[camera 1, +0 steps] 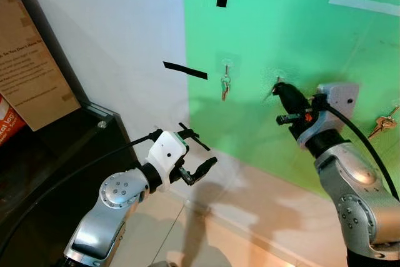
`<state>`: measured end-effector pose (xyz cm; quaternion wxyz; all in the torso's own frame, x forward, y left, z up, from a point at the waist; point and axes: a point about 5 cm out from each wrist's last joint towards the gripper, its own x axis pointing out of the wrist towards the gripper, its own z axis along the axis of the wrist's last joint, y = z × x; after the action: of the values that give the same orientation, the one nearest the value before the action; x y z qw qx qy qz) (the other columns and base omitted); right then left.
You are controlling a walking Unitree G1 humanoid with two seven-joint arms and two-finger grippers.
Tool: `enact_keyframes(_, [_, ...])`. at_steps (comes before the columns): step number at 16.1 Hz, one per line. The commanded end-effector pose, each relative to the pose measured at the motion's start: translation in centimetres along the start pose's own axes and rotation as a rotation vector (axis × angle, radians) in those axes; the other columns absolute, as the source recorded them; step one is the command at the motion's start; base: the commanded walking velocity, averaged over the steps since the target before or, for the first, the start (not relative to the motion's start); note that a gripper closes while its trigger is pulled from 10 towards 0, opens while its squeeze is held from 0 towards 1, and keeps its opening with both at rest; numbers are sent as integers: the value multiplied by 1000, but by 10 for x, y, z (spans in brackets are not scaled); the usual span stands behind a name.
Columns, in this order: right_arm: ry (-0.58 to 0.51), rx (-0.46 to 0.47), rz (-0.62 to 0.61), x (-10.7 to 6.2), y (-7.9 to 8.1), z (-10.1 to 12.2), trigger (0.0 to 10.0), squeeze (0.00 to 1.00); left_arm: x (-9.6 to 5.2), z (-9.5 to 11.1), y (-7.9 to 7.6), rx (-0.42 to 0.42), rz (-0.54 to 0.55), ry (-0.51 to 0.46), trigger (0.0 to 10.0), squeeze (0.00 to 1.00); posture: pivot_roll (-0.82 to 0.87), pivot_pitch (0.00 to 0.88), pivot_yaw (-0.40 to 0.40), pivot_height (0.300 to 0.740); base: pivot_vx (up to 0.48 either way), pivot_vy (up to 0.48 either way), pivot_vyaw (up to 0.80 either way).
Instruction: Hang keys on a hook
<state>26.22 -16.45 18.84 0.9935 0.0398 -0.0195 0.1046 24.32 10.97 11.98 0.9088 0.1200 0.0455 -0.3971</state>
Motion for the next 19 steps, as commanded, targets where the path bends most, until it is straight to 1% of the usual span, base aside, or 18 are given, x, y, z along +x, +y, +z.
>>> enact_keyframes(1, [3, 3, -53, 2, -7, 0, 10000, 0, 0, 2, 0, 8, -13, -8, 10000, 110, -69, 0, 48, 740, 0, 0, 0])
enact_keyframes(5, [-7, 15, -42, 2, -7, 2, 10000, 0, -1, 2, -1, 9, -14, -6, 10000, 110, -69, 0, 48, 740, 0, 0, 0])
enact_keyframes(6, [0, 19, -12, 2, -2, 0, 10000, 0, -1, 2, 0, 10, -13, -6, 10000, 110, -68, 0, 48, 740, 0, 0, 0])
enact_keyframes(9, [-12, 36, 33, 1, 5, 2, 10000, 0, -1, 2, 0, 9, -13, -6, 10000, 110, -69, 0, 49, 740, 0, 0, 0])
enact_keyframes(12, [48, -4, 41, 0, 5, -8, 10000, 0, 0, 2, 0, 9, -15, -6, 10000, 110, -71, 0, 50, 740, 0, 0, 0])
enact_keyframes(14, [80, -13, 36, 1, 6, -14, 10000, 0, 0, 2, 0, 10, -14, -5, 10000, 106, -68, 0, 48, 740, 0, 0, 0])
enact_keyframes(15, [98, -22, 28, 1, 5, -17, 10000, 0, 0, 2, 0, 10, -13, -5, 10000, 106, -67, 0, 48, 740, 0, 0, 0])
enact_keyframes(16, [132, -29, -7, 1, 2, -25, 10000, 0, 0, 3, 0, 10, -13, -6, 10000, 110, -66, 0, 48, 740, 0, 0, 0])
enact_keyframes(18, [145, -24, -21, 1, 0, -29, 10000, 0, 0, 3, 0, 10, -13, -8, 10000, 110, -66, 0, 48, 740, 0, 0, 0])
enact_keyframes(19, [146, -10, -18, 1, 1, -30, 10000, 0, 2, 5, 1, -4, -5, -27, 10000, 110, -68, 0, 49, 740, 0, 0, 0])
